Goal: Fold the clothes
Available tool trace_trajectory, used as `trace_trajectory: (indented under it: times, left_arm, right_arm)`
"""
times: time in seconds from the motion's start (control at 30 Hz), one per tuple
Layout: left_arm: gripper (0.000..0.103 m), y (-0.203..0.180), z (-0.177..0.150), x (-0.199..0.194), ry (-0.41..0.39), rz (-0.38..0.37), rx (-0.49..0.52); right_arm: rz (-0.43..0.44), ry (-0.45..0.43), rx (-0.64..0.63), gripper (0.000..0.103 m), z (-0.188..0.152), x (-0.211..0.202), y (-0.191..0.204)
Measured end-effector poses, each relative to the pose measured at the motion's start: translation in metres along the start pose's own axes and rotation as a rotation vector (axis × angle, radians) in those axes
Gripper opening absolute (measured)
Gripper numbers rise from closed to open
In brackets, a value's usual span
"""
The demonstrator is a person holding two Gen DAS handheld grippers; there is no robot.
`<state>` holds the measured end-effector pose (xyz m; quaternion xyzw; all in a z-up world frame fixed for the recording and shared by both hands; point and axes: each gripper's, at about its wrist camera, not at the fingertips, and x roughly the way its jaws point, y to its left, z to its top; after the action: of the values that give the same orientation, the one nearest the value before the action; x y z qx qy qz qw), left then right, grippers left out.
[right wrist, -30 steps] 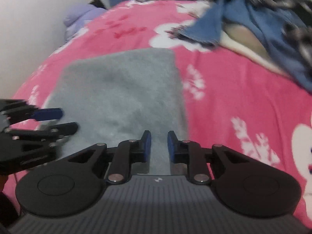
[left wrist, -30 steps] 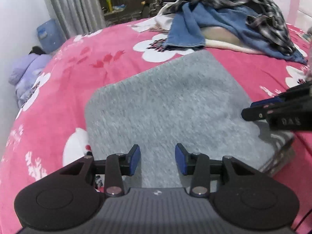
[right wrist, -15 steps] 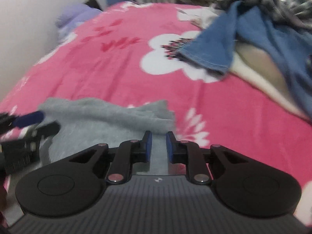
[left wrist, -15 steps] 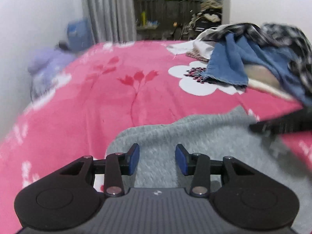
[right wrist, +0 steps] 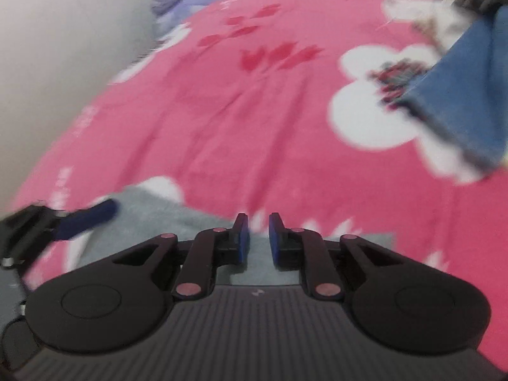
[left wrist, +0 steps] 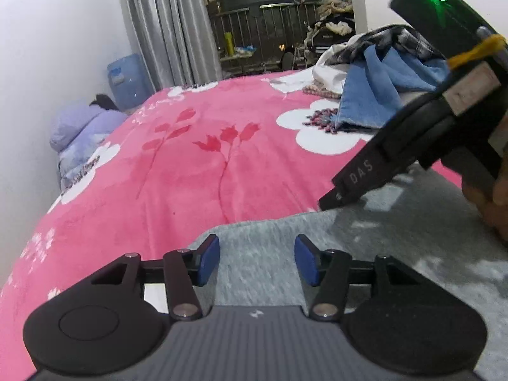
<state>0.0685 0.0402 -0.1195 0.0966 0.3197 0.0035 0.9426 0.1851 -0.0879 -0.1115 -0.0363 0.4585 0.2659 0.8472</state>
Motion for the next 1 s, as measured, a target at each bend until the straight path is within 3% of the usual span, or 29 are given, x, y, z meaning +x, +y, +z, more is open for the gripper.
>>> trace_trajectory:
  times: [0.03,0.1,0.17,0.23,0.4,0.5,0.57,0.7,0.8,0.87,1.0]
  left_arm:
    - [0.057,0.001,0.001,0.002,-0.002,-0.003,-0.002]
    - [0.058,0.003,0.003,0.003,-0.005,-0.012,0.002]
    - [0.058,0.004,0.004,0.006,-0.003,-0.018,-0.002]
    - [0.058,0.003,0.008,0.008,0.005,-0.018,-0.003]
    - [0.054,-0.002,0.025,-0.009,-0.040,-0.027,0.005]
    - [0.054,-0.004,0.031,-0.028,-0.047,-0.083,0.022]
    - [0.054,-0.004,0.033,-0.034,-0.005,-0.103,0.011]
    - [0.052,0.002,0.038,-0.032,0.141,-0.166,-0.070]
    - [0.052,0.009,0.027,-0.032,0.245,-0.220,-0.105]
    - [0.051,0.011,0.013,-0.032,0.302,-0.232,-0.103]
    - [0.052,0.012,-0.001,-0.036,0.325,-0.204,-0.089]
  right_arm:
    - [-0.046,-0.015,-0.028,0.014,0.001,-0.006,0.004]
    - [-0.059,-0.070,0.008,0.014,0.001,-0.032,-0.001]
    - [-0.012,-0.131,0.067,0.014,-0.005,-0.065,-0.007]
    - [0.007,-0.138,0.072,0.014,-0.017,-0.084,-0.005]
    - [-0.073,-0.069,0.207,0.011,-0.043,-0.047,-0.031]
    - [-0.148,-0.121,0.260,0.013,-0.036,-0.064,-0.028]
    - [-0.220,-0.150,0.201,0.014,-0.035,-0.086,-0.014]
    - [-0.104,-0.115,0.203,0.015,-0.048,-0.105,-0.002]
    - [-0.135,-0.026,0.164,0.012,-0.061,-0.076,0.003]
    - [-0.156,-0.061,0.198,0.013,-0.065,-0.068,-0.002]
    - [-0.180,-0.174,0.329,0.018,-0.074,-0.109,0.000]
